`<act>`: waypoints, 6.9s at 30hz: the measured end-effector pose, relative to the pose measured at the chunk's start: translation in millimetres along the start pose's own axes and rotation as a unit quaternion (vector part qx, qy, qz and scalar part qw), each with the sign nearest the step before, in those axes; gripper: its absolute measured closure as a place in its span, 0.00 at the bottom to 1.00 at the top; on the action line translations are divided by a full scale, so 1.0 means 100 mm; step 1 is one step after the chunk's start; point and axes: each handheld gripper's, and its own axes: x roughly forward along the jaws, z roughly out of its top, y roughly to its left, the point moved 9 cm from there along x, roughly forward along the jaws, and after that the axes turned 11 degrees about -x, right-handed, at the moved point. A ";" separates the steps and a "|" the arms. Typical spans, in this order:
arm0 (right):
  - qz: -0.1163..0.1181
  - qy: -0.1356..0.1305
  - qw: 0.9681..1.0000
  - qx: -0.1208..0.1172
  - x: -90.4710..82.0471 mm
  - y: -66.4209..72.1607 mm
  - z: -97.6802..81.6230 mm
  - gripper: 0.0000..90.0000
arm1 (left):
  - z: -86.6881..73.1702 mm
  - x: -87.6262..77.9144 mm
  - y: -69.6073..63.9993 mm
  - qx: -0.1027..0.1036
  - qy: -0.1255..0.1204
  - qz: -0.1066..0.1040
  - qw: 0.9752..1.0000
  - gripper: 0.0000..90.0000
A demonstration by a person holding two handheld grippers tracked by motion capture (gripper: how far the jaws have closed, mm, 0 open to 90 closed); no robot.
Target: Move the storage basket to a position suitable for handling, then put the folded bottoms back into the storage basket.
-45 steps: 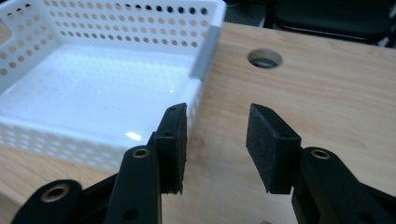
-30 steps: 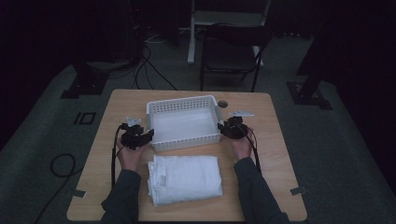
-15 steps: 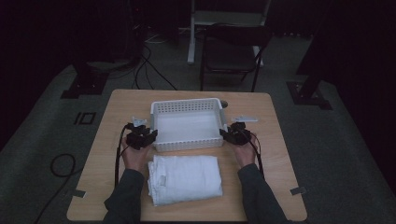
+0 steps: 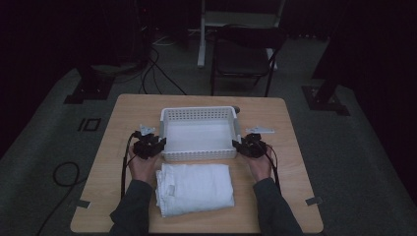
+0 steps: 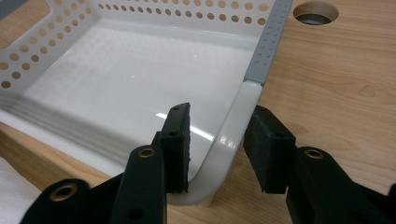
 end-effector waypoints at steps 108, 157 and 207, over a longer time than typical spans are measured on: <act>0.020 0.043 0.996 -0.069 -0.26 0.72 -0.66 0.36 | -0.75 -0.07 -0.47 0.020 0.034 -0.018 0.999 0.31; 0.020 0.025 0.999 -0.032 -0.38 0.76 -0.56 0.30 | -0.84 0.11 -0.38 -0.032 0.075 -0.106 0.991 0.00; 0.157 -0.052 0.986 0.018 -0.27 0.94 -0.56 0.78 | -0.81 -0.32 -0.71 -0.012 0.026 -0.186 0.982 0.58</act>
